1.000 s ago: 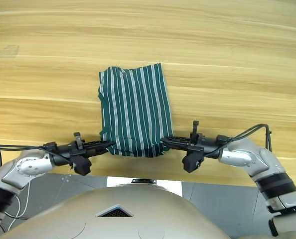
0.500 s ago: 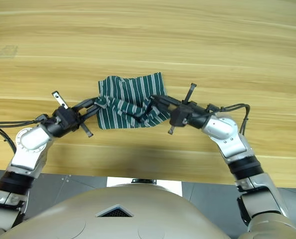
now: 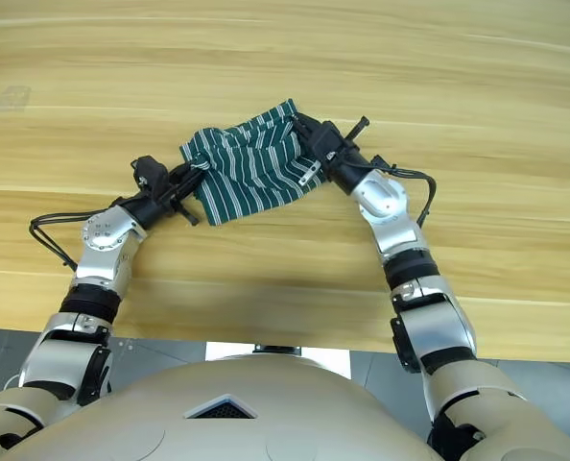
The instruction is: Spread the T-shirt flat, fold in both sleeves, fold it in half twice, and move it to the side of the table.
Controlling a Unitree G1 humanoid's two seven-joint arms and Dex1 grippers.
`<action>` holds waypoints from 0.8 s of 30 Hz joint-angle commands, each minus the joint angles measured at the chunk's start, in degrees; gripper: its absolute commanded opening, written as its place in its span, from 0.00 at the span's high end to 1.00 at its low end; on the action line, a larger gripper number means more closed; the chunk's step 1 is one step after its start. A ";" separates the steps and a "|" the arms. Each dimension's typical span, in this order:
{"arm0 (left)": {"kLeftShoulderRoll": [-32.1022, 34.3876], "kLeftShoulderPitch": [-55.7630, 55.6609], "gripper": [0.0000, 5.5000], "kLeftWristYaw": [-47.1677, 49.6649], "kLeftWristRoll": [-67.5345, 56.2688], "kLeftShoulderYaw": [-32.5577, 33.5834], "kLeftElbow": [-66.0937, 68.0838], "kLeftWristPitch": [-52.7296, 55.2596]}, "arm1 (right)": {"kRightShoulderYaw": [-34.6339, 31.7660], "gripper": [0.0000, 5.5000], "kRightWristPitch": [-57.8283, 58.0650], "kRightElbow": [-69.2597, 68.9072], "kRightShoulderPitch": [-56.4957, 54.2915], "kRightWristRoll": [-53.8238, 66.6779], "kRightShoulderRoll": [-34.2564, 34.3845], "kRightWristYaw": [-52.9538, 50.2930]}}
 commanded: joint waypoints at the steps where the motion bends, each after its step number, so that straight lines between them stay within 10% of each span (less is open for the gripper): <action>1: -1.08 -1.11 0.79 -1.71 -1.19 3.37 1.84 1.08 | -1.10 0.95 -0.03 9.57 -6.82 -3.48 2.68 -6.49; 16: -8.09 -2.20 0.38 -0.90 -4.10 12.84 6.41 3.51 | -9.26 0.50 5.56 27.82 -20.17 -2.24 10.15 -20.50; 24: -11.94 18.82 0.35 -12.18 -12.66 9.54 -26.65 -1.62 | -13.12 0.49 -7.90 9.20 -3.55 1.20 4.02 -13.09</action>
